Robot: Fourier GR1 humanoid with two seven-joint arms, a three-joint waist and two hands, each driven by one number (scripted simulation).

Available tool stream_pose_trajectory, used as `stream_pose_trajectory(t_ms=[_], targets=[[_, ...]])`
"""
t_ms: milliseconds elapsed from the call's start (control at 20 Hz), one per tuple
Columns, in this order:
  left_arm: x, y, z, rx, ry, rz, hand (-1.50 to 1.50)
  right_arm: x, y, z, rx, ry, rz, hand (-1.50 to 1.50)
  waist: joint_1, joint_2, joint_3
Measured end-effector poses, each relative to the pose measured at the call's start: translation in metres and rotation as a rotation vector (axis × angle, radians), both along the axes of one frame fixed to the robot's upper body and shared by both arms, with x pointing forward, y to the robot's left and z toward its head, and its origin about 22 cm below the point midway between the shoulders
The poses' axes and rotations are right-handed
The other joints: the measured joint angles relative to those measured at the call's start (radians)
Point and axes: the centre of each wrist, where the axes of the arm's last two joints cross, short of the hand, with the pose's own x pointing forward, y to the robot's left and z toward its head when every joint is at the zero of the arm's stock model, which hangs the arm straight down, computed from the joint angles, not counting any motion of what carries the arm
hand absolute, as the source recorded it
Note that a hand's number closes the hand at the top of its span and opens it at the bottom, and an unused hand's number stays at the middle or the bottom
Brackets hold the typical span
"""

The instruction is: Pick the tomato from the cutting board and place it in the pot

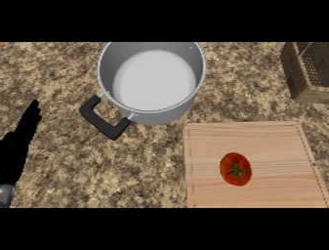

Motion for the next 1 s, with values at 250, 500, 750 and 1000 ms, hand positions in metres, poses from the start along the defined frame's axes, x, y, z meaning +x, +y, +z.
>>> stream_pose_trajectory(t_ms=[250,500,750,1000], targets=[[0.005,-0.004,0.003,0.001,-0.004,-0.016,0.00,0.004,0.007,0.018,0.101,0.138,0.035,-1.50,0.013,0.003,0.002],[0.005,-0.004,0.001,0.000,0.007,-0.015,0.00,0.022,0.007,0.040,0.163,0.294,0.027,-1.50,0.014,-0.003,0.010],[0.009,-0.002,0.002,0.000,0.013,-0.013,0.00,0.057,0.010,0.070,0.133,0.371,0.062,-1.50,0.013,-0.010,0.009],[0.009,0.000,0.003,-0.002,0.020,-0.009,0.00,0.097,0.018,0.091,0.083,0.389,0.131,-1.50,0.008,-0.020,0.010]])
